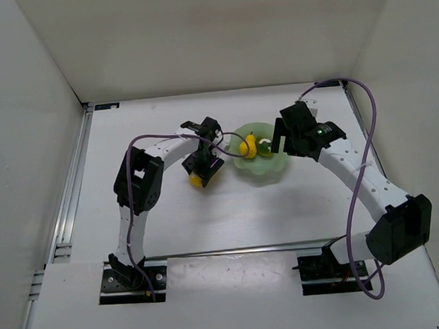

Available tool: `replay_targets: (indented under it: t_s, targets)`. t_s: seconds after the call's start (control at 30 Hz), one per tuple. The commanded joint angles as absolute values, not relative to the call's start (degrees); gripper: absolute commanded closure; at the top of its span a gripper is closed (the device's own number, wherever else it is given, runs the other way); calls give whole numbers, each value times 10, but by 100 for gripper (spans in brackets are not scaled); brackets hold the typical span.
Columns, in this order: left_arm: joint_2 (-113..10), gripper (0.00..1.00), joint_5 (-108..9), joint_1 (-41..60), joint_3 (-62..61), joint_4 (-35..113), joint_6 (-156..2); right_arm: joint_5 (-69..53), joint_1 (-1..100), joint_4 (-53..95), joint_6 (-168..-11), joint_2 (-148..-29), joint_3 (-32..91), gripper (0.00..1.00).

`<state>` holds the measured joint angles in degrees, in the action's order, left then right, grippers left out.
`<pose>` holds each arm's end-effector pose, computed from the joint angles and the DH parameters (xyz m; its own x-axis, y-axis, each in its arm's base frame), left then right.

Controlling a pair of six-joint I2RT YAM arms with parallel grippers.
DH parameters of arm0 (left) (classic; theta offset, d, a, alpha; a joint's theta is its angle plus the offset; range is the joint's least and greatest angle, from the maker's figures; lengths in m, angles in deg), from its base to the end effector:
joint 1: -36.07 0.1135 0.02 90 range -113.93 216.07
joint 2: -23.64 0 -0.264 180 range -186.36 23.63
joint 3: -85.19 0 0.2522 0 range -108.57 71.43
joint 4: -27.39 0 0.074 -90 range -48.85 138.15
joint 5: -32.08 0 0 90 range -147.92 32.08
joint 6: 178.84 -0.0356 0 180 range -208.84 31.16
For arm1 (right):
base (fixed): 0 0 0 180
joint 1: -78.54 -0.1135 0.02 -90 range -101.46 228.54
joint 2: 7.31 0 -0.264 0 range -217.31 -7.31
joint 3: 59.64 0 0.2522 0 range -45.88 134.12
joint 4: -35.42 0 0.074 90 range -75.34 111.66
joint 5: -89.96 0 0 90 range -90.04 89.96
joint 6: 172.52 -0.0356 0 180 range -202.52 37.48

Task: Place and organize the fake fruits in the fruit bowl

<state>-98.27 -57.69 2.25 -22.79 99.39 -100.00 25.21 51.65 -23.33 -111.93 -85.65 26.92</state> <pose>0.3423 -0.2295 0.1676 -0.7053 0.7055 -0.0704 0.7067 0.7075 0.0098 0.2599 0.1148 0.3261 -0.6819 0.1522 -0.7155 0.1924 0.9810 0.0253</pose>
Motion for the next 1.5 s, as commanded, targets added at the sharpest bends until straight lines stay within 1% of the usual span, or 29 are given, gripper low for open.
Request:
replay_targets:
  t_s: [0.0,0.03,0.13,0.27,0.37,0.5,0.63,0.8,0.83,0.87,0.9,0.93,0.97,1.1,1.23,1.27,1.33,1.37,1.43,1.47]
  targets:
    - [-916,65,-566,23,-241,1001,-1006,268,517,-225,-1133,-837,262,0]
    - [-908,68,-591,23,-257,1009,-1006,268,517,-225,-1139,-837,255,0]
    - [-877,68,-647,17,-302,1036,-1006,290,517,-225,-1151,-819,243,0]
    - [-858,68,-671,-7,-367,1014,-1001,311,524,-235,-1176,-808,217,0]
    - [-867,66,-644,-34,-400,957,-1007,327,537,-252,-1203,-803,211,0]
    - [-927,60,-568,-64,-472,945,-1000,391,553,-294,-1255,-775,206,0]
    - [-1000,55,-546,-88,-532,945,-1000,441,581,-306,-1275,-693,179,0]
    - [-1026,47,-535,-107,-568,917,-1018,449,608,-294,-1275,-606,136,0]
    - [-1033,37,-535,-107,-579,917,-1018,449,614,-294,-1275,-585,124,0]
    - [-1033,31,-535,-107,-585,910,-1018,449,614,-289,-1269,-576,118,0]
    - [-1039,28,-535,-107,-590,910,-1018,449,619,-289,-1269,-563,118,0]
    - [-1039,21,-535,-112,-601,910,-1018,449,619,-289,-1261,-563,111,0]
    - [-1039,0,-544,-112,-601,910,-1018,443,619,-289,-1252,-556,111,0]
    - [-993,0,-576,-118,-608,905,-1018,443,625,-300,-1246,-545,111,0]
    - [-929,0,-657,-112,-594,898,-1024,443,625,-300,-1246,-545,111,0]
    - [-916,0,-697,-105,-578,891,-1024,436,625,-300,-1246,-545,111,0]
    - [-873,0,-716,-77,-558,891,-1024,424,625,-295,-1238,-545,111,0]
    - [-859,0,-724,-35,-529,891,-1015,414,630,-290,-1223,-545,104,0]
    - [-819,0,-741,13,-488,891,-1007,371,630,-282,-1214,-568,99,0]
    - [-805,0,-768,60,-438,891,-1002,358,637,-282,-1208,-586,98,0]
